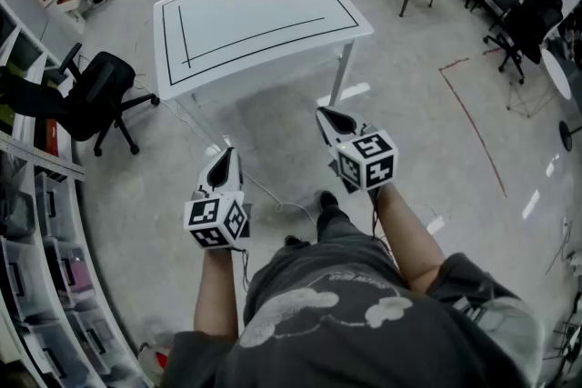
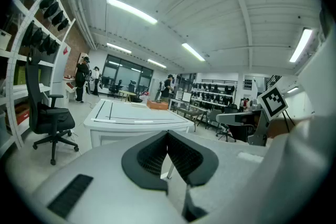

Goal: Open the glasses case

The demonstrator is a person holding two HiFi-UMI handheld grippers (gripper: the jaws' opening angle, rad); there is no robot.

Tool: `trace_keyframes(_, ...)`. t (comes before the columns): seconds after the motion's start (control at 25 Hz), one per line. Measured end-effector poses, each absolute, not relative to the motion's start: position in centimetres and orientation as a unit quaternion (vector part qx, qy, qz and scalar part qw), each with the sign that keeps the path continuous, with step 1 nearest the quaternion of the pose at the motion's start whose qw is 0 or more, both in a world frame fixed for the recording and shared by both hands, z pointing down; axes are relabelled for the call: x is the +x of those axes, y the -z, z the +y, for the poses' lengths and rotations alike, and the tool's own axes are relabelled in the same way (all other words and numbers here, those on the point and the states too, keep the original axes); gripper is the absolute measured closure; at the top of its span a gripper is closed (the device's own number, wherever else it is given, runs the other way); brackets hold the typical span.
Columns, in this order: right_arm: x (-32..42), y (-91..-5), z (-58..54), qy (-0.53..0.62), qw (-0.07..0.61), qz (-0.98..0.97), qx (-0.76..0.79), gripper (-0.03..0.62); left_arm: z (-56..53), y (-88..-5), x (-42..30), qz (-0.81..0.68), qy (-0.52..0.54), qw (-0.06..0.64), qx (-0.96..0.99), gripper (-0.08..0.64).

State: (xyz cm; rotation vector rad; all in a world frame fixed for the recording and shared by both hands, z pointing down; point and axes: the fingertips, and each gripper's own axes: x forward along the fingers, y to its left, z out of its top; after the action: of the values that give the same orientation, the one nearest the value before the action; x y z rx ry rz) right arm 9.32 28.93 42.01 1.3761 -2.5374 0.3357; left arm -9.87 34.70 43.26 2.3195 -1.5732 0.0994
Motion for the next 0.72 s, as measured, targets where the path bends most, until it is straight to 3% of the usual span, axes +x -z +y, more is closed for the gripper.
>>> trace_keyframes(0.72, 11.5, -44.3, 28.7, -0.141, 0.115, -0.85, 0.494, 0.592, 35.2, -45.1, -11.2, -0.565, -0.04, 0.185, 0.803, 0.557)
